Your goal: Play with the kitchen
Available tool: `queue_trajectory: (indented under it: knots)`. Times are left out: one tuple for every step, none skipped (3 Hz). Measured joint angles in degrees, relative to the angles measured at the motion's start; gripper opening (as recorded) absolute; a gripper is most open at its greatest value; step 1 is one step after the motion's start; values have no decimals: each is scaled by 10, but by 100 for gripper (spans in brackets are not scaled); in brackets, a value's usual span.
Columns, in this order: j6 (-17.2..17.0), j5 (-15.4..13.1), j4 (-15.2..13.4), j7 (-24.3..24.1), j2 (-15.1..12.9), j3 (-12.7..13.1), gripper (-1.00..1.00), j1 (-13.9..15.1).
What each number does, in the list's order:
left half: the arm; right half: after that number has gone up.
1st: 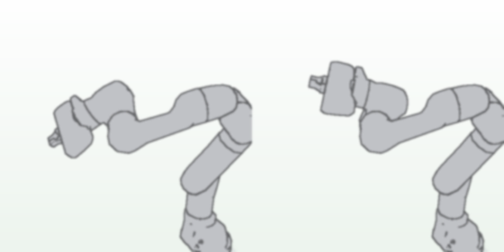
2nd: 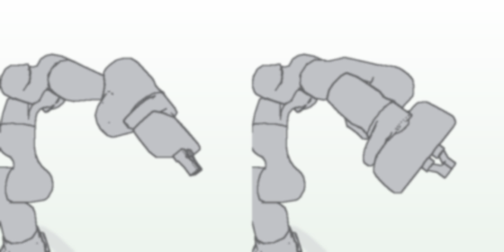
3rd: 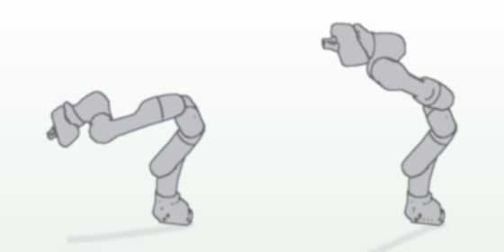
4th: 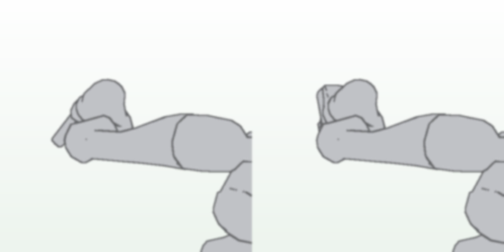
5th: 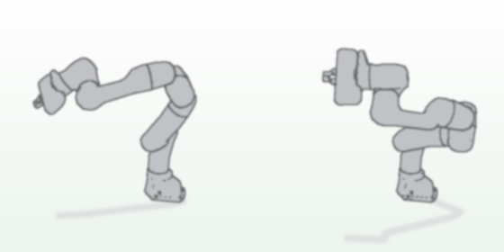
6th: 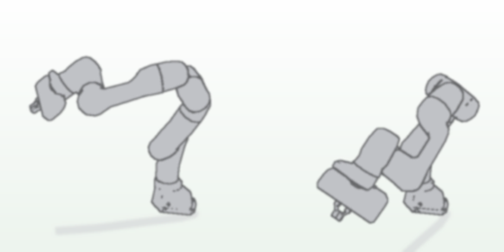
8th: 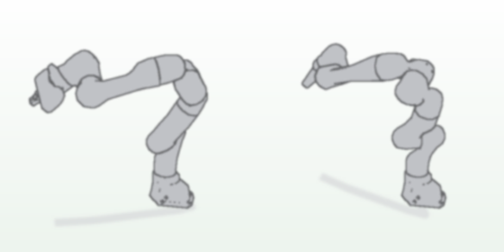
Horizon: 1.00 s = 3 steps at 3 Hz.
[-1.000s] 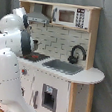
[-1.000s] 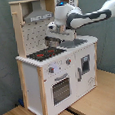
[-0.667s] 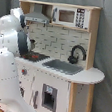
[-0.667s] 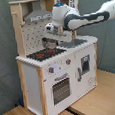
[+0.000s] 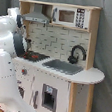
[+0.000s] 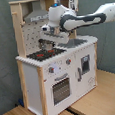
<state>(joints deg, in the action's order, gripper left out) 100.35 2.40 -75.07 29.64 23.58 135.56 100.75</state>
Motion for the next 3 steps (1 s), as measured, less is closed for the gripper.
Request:
queue_trajectory:
  knots:
    - [-13, 45, 30, -7, 25, 0, -100, 18]
    - [-17, 70, 67, -7, 60, 0, -100, 35]
    - [-35, 88, 106, -6, 88, 1, -100, 54]
